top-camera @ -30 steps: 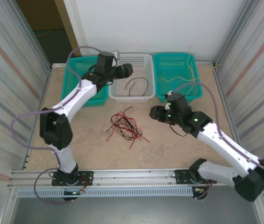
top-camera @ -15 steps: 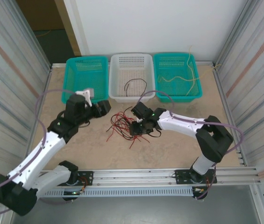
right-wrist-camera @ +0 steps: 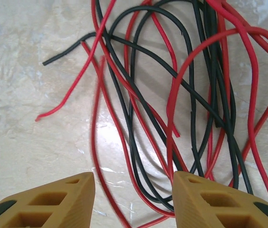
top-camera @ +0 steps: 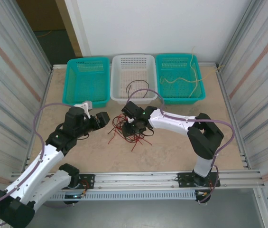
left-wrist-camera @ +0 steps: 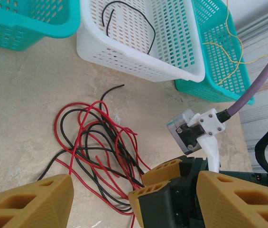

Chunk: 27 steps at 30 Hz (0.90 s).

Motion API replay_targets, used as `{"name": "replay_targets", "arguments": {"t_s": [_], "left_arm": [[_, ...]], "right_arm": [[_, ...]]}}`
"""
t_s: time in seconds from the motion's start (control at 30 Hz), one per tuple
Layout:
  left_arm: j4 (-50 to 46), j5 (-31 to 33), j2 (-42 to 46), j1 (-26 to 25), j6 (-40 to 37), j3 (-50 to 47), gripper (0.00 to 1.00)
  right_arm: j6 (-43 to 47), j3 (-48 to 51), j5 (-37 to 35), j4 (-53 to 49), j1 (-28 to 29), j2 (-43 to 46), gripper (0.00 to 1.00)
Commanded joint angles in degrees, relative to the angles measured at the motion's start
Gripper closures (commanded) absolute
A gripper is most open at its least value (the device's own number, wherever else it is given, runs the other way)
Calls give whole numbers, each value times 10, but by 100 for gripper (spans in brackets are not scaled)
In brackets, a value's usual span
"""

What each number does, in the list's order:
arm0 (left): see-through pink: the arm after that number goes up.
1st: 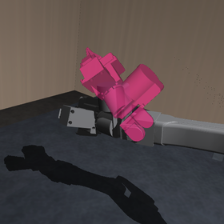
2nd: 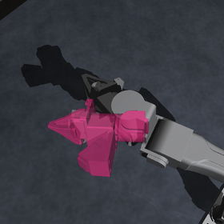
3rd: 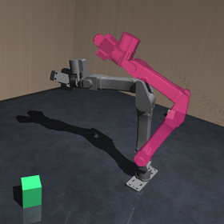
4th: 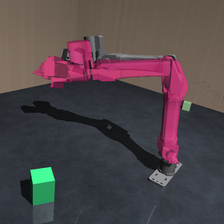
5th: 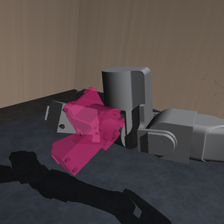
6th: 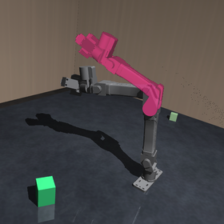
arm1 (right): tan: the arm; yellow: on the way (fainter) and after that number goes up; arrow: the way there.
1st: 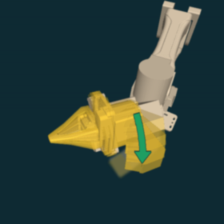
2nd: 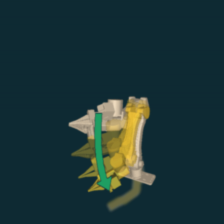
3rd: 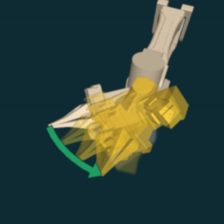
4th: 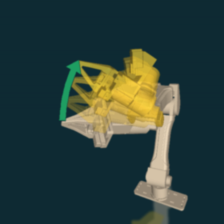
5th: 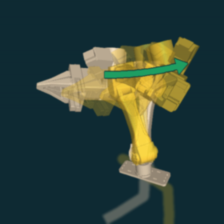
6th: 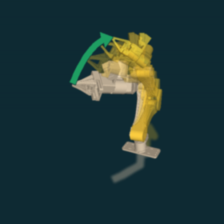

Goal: Untangle the cables

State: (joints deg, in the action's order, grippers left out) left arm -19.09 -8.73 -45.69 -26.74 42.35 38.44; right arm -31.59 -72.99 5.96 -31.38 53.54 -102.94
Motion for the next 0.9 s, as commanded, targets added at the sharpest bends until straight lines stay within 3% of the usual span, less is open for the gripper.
{"name": "replay_targets", "arguments": {"t_s": [0.0, 0.13, 0.2, 0.27, 0.37, 0.6, 0.87], "left_arm": [[20, -9, 0, -2, 9, -4, 30], [23, -9, 1, -2, 10, -12, 31], [28, -11, -1, -3, 13, -16, 33], [36, -16, -6, -2, 16, -19, 35], [50, -26, -15, -4, 19, -20, 39], [147, -44, -21, -33, 14, -26, 46], [269, -64, -40, -96, -39, -8, 41]], "right_arm": [[20, -18, -24, -41, 13, -20, 52], [22, -27, -42, -57, 23, -32, 57], [22, -34, -52, -69, 23, -37, 69], [22, -42, -64, -79, 24, -35, 89], [25, -49, -79, -82, 29, -12, 99], [17, -55, -89, -50, 50, 123, 100], [15, -63, -66, 12, 35, 271, 100]]}}
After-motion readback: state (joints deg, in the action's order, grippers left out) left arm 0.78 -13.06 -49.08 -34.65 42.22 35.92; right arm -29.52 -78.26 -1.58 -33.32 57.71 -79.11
